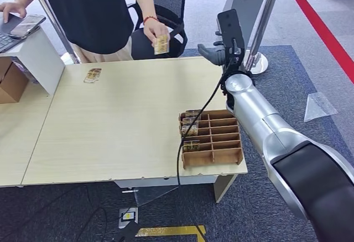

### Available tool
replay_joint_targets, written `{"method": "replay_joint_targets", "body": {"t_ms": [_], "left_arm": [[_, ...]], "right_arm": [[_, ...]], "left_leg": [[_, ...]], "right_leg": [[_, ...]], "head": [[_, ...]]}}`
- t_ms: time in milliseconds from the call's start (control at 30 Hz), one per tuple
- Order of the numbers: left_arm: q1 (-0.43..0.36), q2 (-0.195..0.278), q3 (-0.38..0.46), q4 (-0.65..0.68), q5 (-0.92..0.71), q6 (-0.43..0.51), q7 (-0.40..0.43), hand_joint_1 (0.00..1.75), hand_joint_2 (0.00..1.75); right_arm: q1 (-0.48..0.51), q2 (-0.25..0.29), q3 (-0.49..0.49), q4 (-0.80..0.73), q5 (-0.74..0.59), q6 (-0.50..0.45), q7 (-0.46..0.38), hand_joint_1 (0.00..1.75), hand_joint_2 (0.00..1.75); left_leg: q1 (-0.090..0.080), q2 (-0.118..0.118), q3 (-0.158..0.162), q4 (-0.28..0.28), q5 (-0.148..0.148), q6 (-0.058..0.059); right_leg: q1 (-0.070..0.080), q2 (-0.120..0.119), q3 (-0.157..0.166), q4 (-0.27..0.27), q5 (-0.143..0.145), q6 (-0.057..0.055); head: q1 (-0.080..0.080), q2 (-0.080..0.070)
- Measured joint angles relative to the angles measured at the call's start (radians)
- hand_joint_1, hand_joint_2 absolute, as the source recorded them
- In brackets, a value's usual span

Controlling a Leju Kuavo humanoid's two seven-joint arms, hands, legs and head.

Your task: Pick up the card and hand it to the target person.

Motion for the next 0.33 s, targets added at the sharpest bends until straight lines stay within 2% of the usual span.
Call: {"method": "replay_joint_targets", "body": {"t_ms": [100, 233, 333], "left_arm": [[0.002, 0.001, 0.000, 0.000, 0.003, 0.001, -0.003, 0.00, 1.75], [0.003, 0.005, 0.000, 0.000, 0.010, -0.003, -0.005, 0.00, 1.75], [0.004, 0.006, 0.000, 0.000, 0.013, -0.004, -0.005, 0.00, 1.75]], "right_arm": [[-0.005, -0.002, 0.001, 0.003, 0.011, 0.056, -0.009, 0.00, 1.75], [-0.031, -0.038, 0.013, -0.013, 0.070, 0.183, 0.050, 0.00, 1.75], [-0.038, -0.047, 0.016, -0.021, 0.082, 0.198, 0.066, 0.00, 1.75]], "left_leg": [[0.000, 0.000, 0.000, 0.000, 0.000, 0.000], [0.000, 0.000, 0.000, 0.001, 0.000, 0.000], [0.000, 0.000, 0.000, 0.001, 0.000, 0.000]], "right_leg": [[0.000, 0.000, -0.001, 0.000, 0.000, 0.000], [0.000, 0.000, -0.001, 0.000, 0.000, 0.000], [0.000, 0.000, -0.001, 0.000, 0.000, 0.000]], "head": [[0.000, 0.000], [0.000, 0.000], [0.000, 0.000]]}}
